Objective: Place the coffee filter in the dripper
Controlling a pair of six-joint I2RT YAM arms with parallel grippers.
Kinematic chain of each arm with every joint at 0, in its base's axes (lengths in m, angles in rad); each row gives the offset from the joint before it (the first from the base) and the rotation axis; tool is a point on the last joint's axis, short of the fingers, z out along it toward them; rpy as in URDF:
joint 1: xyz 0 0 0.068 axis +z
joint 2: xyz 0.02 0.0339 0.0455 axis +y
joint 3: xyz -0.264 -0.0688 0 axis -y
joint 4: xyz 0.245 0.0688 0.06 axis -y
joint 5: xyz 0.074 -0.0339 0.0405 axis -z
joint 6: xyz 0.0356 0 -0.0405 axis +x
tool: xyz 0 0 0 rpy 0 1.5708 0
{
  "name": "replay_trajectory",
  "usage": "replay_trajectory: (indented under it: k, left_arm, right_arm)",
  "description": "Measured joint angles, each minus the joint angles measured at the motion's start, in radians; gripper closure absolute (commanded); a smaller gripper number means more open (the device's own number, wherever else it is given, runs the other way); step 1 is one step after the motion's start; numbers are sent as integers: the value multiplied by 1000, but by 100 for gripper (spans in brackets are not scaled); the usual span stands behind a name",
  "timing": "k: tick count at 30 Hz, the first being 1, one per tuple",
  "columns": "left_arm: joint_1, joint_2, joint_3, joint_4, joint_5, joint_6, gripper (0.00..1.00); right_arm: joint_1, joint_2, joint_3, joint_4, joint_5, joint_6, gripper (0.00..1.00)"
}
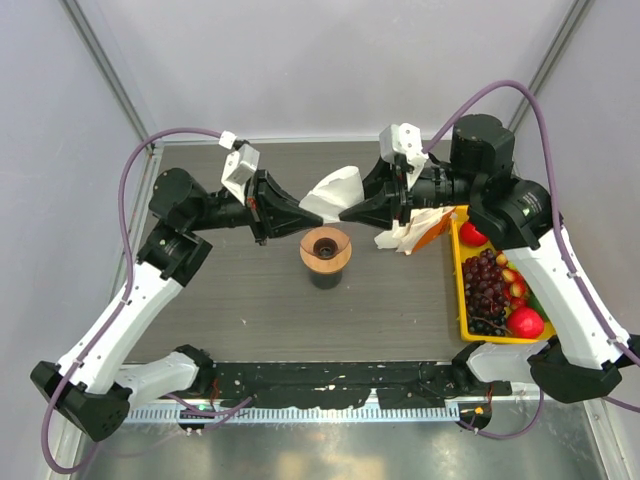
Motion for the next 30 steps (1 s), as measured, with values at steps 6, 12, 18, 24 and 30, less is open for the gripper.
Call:
replay_trajectory:
  k: [6,12,18,24,30]
  left_arm:
    - [12,0,-6,21,-4,-31,30]
    - [29,-9,9,-68,-8,53,8]
    - [50,-95,55,-319,-79,338,18]
    - [47,-125,151,-350,-99,421,27]
    - [5,-65,262,-345,-97,438,30]
  right_arm:
    - [-31,0,19,-77,3,-49,95]
    - [-44,2,47,-129,-2,-78,95]
    - [-51,2,45,-163,-4,-98,95]
    - [-51,2,36,-176,-7,-122,95]
    - [-34,3,36,-205,-5,-152,95]
